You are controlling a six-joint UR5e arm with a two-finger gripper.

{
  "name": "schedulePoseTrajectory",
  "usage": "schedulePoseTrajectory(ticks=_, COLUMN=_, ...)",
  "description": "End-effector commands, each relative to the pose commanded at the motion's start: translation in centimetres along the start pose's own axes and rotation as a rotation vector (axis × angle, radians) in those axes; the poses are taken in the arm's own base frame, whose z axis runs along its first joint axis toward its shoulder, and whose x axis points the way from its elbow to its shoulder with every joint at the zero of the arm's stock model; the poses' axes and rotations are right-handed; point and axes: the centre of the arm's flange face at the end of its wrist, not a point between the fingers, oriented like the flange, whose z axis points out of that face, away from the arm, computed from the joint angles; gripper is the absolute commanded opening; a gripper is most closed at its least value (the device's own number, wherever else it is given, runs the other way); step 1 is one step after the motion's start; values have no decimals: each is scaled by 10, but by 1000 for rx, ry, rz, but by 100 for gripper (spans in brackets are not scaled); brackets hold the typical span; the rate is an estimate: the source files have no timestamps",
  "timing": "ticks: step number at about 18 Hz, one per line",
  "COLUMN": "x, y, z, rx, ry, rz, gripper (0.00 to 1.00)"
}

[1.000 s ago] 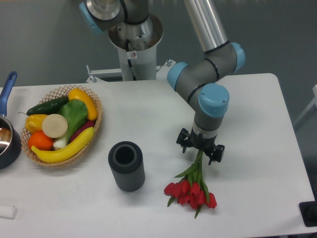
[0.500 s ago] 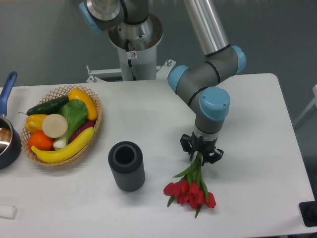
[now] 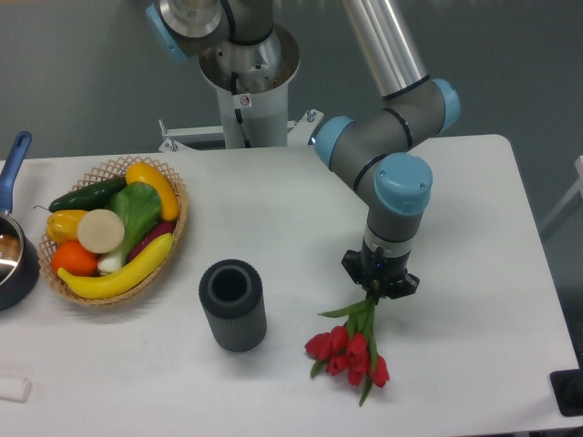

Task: Pick up the flowers from the table
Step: 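Lift the red tulips up off the table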

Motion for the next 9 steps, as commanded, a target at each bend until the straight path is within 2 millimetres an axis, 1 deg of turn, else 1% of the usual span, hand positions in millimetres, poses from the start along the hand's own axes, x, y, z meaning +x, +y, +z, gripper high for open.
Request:
schedulePoseTrajectory(ticks=2, x=-11, y=-11, z=-20, rx=47, ry=-28, rz=4, gripper=1)
schedulePoseTrajectory(ticks=3, x=-15, y=-17, z=-36, rx=84, ry=-43, rz=6, gripper=1)
schedulePoseTrajectory(ticks=5, x=-24, y=-25, z=-74, rx=167, ry=-75, rz=-25, gripper=1)
schedulePoseTrajectory(ticks=6, x=-30, y=-32, z=-98, rx=225, ry=-91, rz=-42, gripper=1)
schedulePoseTrajectory(ticks=7, x=-36, y=-39, z=-117, rx=281, ry=-98, rz=-51, gripper=3)
schedulePoseTrajectory(ticks=8, x=-41, y=-41, z=-127, rx=327, ry=-91, rz=-68, gripper=3)
schedulePoseTrajectory(ticks=9, x=-45, y=-41, z=-132, rx=362, ry=-81, rz=-84, gripper=3)
